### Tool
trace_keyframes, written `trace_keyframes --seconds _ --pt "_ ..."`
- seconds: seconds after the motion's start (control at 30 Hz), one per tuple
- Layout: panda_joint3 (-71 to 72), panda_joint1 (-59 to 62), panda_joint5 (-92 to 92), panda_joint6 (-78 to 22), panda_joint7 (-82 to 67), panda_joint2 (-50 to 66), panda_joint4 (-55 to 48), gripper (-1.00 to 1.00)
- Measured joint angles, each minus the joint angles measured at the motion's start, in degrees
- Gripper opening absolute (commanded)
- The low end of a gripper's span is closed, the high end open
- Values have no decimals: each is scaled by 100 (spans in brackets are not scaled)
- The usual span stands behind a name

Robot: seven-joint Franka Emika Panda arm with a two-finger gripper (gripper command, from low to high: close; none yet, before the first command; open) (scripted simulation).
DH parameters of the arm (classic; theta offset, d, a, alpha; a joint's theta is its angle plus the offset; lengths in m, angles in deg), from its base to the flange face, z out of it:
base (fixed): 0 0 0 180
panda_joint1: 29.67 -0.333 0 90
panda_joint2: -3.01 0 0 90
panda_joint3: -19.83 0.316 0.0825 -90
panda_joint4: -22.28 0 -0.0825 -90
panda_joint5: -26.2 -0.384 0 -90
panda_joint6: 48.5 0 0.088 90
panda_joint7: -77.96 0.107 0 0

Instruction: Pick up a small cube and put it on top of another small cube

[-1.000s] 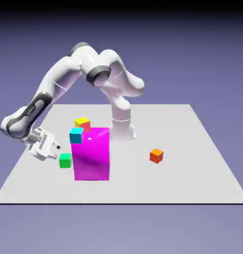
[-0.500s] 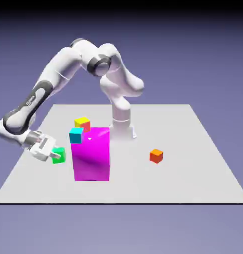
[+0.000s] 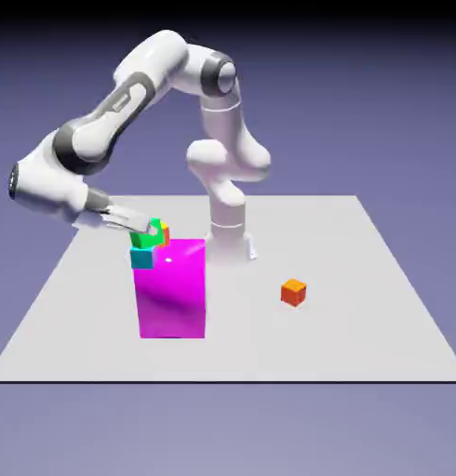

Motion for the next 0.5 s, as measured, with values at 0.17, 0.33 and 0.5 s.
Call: trace_keyframes --seconds 0.17,0.33,0.5 --pt "-622 -852 1246 -187 -366 -409 300 -100" --pt "-1201 -1565 2246 -309 -683 -682 568 -100" --pt "-1188 -1606 2311 261 -542 -988 1397 -100"
